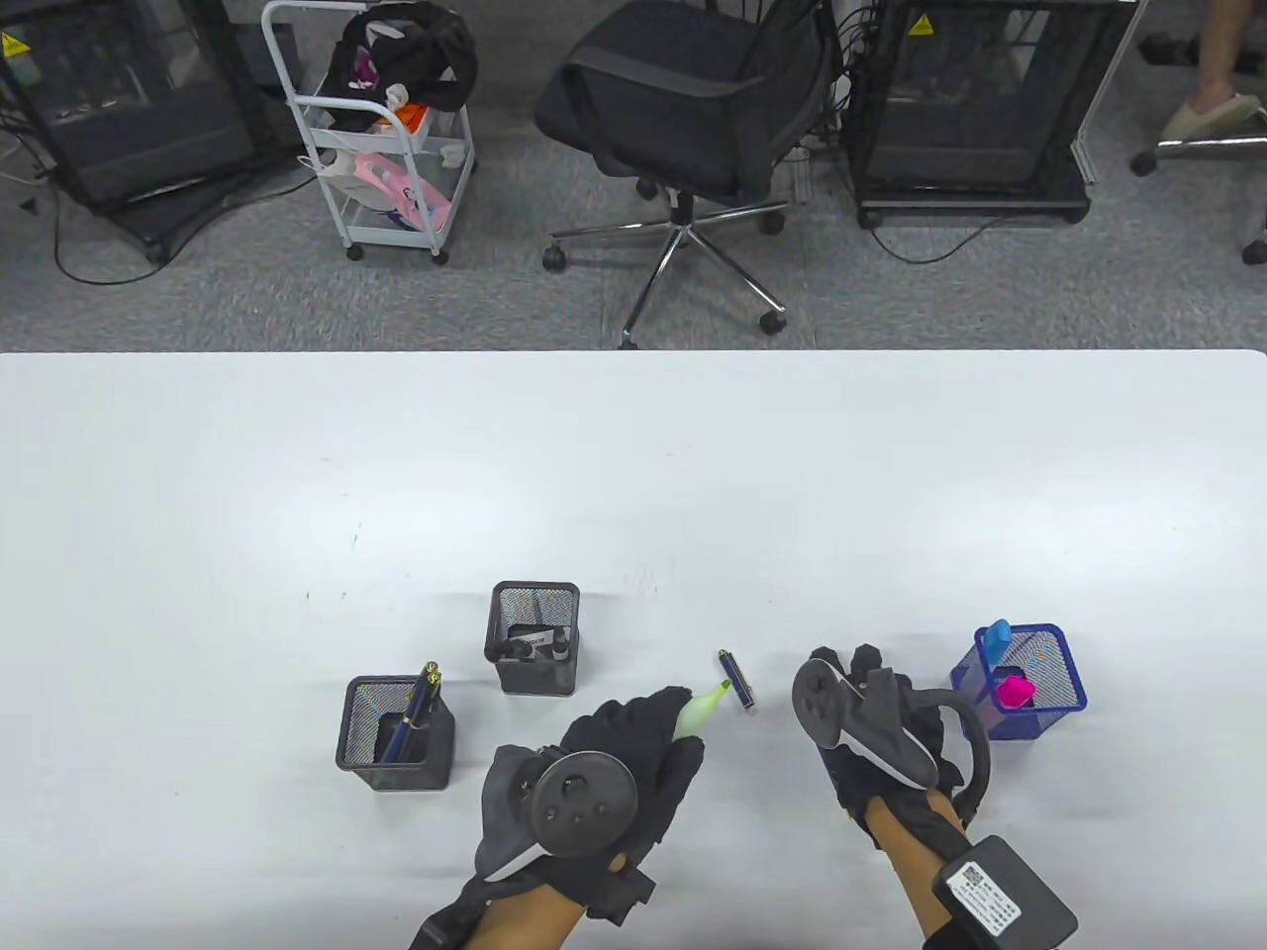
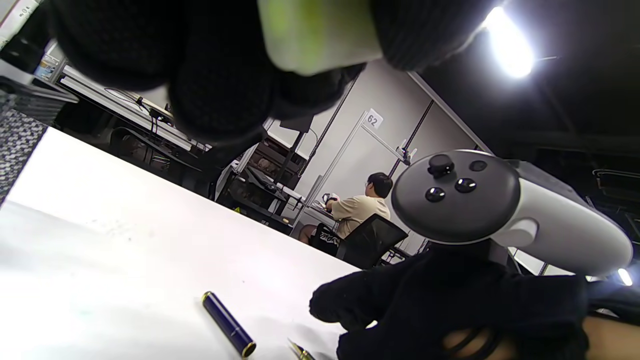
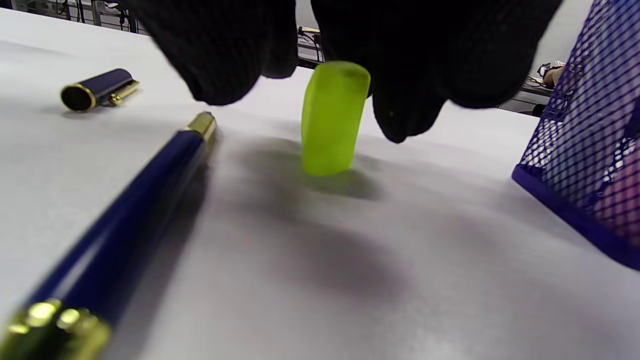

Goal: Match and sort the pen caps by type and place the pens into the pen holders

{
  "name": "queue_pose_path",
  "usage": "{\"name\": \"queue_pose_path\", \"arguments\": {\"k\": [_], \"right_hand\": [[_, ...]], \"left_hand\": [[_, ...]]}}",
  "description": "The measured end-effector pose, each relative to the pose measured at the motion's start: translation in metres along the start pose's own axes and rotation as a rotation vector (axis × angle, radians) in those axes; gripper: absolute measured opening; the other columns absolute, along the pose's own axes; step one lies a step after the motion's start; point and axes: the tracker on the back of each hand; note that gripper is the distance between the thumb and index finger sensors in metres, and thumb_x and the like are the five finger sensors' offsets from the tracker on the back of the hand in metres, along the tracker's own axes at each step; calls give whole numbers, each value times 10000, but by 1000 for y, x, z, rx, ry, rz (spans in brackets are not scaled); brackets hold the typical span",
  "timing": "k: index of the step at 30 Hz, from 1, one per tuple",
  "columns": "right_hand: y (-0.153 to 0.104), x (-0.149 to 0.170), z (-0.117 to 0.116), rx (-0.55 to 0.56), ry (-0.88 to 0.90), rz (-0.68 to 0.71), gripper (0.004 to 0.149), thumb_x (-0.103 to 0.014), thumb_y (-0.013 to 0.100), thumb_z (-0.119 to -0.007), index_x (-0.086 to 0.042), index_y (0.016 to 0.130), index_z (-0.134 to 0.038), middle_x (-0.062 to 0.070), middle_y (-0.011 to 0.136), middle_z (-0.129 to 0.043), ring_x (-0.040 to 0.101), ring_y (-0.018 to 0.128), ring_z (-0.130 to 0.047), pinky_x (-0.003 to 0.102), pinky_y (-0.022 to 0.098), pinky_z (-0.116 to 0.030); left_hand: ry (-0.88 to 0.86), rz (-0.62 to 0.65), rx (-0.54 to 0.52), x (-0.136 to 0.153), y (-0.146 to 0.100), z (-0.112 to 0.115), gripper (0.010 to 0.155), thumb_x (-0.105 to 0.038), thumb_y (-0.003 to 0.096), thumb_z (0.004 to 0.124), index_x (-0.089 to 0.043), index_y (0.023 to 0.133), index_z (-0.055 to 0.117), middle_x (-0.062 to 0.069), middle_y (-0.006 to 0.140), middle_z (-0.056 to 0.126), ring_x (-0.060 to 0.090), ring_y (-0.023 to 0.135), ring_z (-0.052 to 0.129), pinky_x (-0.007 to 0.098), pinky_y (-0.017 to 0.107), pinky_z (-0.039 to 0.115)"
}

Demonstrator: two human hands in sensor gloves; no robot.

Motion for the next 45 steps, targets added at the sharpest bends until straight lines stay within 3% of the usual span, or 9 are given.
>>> {"name": "queue_pose_path", "arguments": {"k": [8, 15, 20, 22, 24, 29, 37, 45], "right_hand": [[2, -3, -6, 34, -26, 61, 453, -253, 416, -903, -179, 860, -853, 209, 888, -862, 347, 663, -1032, 406, 447, -923], [0, 2, 5, 101, 29, 81, 461, -239, 388, -930, -159, 837, -871, 220, 858, -884, 341, 636, -1054, 387, 430, -947], [-16, 18, 42, 293, 268, 107, 468, -275, 384, -910, -142, 831, -870, 245, 811, -910, 311, 564, -1093, 355, 375, -975], [-24, 26, 54, 334, 424, 137, 470, -292, 384, -902, -134, 825, -872, 250, 781, -931, 298, 532, -1107, 341, 349, -984], [-34, 37, 67, 352, 706, 168, 472, -311, 389, -885, -118, 820, -872, 259, 740, -953, 285, 481, -1122, 329, 313, -991], [-42, 52, 70, 272, 1064, 218, 470, -361, 415, -821, -74, 782, -882, 255, 617, -1010, 241, 344, -1129, 302, 210, -977], [-43, 45, 68, 230, 1075, 331, 470, -382, 418, -791, -86, 769, -889, 226, 586, -1024, 216, 309, -1122, 286, 189, -966], [-50, 18, 67, 174, 1047, 415, 469, -384, 417, -796, -90, 772, -888, 223, 594, -1023, 216, 320, -1126, 283, 194, -969]], "left_hand": [[12, -7, 19, 2, 0, 4, 548, -421, 498, 736, -105, 945, 724, 120, 759, 968, 290, 502, 1032, 611, 469, 825], [25, -15, 33, 4, 0, 5, 551, -418, 495, 746, -111, 952, 733, 125, 761, 969, 294, 508, 1029, 617, 473, 821], [27, -14, 29, 5, 0, 5, 553, -417, 490, 760, -120, 956, 755, 125, 757, 971, 294, 508, 1027, 618, 475, 819], [32, -13, 31, 5, 0, 6, 552, -420, 488, 762, -125, 955, 763, 124, 756, 972, 292, 507, 1026, 618, 475, 819], [36, -9, 38, 4, 0, 7, 550, -422, 486, 766, -131, 953, 771, 125, 754, 972, 292, 506, 1025, 618, 475, 819], [59, 10, 50, 1, -1, 9, 544, -428, 480, 777, -145, 944, 799, 126, 745, 976, 286, 496, 1022, 616, 473, 821], [70, 26, 65, -6, -1, 12, 543, -425, 481, 761, -140, 941, 806, 128, 729, 980, 282, 473, 1015, 614, 462, 821], [56, 65, 117, -11, 0, 17, 547, -423, 486, 728, -130, 940, 807, 127, 708, 985, 271, 437, 1006, 605, 445, 826]]}}
Point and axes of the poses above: the tracker on the back of each hand, its own x axis roughly to the little-finger side, its own y axis roughly from the wrist to the fingertips, z = x × y
